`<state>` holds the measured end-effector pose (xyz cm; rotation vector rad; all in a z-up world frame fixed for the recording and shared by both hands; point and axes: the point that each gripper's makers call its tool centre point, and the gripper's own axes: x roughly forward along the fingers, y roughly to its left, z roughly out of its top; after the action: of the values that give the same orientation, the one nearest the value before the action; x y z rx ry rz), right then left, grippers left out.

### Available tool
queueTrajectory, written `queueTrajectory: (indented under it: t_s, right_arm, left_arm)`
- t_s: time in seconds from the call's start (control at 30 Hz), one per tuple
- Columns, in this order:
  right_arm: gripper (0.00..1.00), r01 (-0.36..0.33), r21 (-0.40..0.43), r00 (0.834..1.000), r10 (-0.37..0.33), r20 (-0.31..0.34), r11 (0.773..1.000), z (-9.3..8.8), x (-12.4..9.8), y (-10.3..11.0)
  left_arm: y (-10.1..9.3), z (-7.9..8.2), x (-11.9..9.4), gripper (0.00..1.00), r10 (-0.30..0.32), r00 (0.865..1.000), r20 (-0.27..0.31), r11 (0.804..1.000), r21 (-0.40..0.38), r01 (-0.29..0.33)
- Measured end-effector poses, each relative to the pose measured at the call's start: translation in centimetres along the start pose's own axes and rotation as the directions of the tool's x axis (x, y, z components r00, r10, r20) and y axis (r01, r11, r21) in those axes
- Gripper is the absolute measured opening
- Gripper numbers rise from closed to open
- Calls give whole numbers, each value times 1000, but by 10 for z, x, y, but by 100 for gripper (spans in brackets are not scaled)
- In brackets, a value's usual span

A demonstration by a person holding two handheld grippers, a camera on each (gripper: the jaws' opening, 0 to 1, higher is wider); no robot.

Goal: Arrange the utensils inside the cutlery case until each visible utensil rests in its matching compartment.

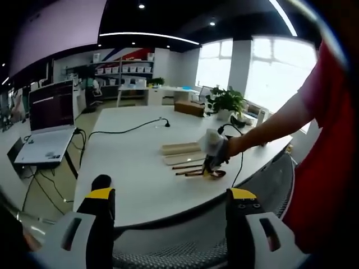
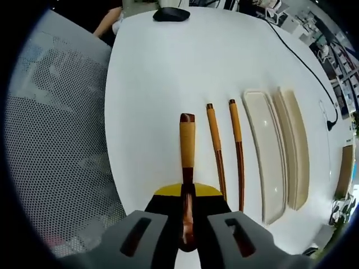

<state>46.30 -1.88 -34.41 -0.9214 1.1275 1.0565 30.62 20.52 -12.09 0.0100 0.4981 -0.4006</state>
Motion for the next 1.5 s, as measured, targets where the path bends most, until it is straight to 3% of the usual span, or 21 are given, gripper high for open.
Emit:
queueTrajectory:
  t_s: [0.27, 0.47, 0.83, 0.93, 1.23, 1.5]
  right_arm:
    - [1, -5, 36, 999, 3, 41, 999, 8, -21, -2]
    - [1, -10, 53, 999, 7, 53, 999, 4, -21, 1]
    - [1, -15, 17, 999, 14, 31, 1000, -4, -17, 5]
    - [1, -5, -10, 1000, 5, -14, 1000, -11, -13, 5]
    - [1, -13, -27, 999, 12, -32, 1000, -8, -16, 11]
    - [1, -9, -9, 1000, 9, -30, 1000, -10, -23, 20]
  left_arm:
    - [0, 1, 0, 83, -4, 1000, 18, 1000, -11, 4]
    - [-6, -3, 3, 83, -27, 1000, 6, 1000, -2, 27]
    - [-11, -3, 7, 83, -58, 998, 5, 998, -20, 58]
    - [-11, -3, 7, 83, -56, 998, 4, 998, -1, 56]
    - [-5, 0, 4, 83, -50, 998, 25, 999, -15, 50]
    - [-4, -5, 4, 83, -65, 998, 4, 998, -4, 65]
